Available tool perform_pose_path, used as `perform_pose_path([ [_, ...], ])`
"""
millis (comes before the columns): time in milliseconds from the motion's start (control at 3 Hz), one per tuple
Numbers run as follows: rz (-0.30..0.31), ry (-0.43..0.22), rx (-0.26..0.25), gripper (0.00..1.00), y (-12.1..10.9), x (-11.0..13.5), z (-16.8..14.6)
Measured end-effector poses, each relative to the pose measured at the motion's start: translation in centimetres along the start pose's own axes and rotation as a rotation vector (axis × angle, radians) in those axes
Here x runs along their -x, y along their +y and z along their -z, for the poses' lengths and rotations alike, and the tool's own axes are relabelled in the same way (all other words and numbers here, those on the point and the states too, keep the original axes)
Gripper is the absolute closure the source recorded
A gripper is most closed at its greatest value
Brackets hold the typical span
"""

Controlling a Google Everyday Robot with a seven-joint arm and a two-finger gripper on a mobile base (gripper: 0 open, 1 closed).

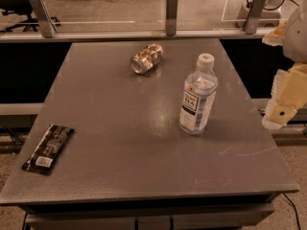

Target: Move blue plastic bottle near orange can

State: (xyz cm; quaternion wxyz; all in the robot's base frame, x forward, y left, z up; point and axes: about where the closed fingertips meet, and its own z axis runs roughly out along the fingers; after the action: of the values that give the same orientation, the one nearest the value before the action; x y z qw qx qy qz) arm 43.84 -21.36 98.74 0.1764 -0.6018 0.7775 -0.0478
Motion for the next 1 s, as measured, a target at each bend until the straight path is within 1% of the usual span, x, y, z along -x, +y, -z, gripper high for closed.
perform_pose_path([
  [333, 0.001, -0.002, -0.002, 0.0, 0.0, 0.1, 0.0],
  [667, -0.007, -0.074, 0.025, 0.0, 0.2, 1.9, -1.5],
  [1000, -0.018, -0.172, 0.08, 0.0, 0.3, 4.6, -4.3],
])
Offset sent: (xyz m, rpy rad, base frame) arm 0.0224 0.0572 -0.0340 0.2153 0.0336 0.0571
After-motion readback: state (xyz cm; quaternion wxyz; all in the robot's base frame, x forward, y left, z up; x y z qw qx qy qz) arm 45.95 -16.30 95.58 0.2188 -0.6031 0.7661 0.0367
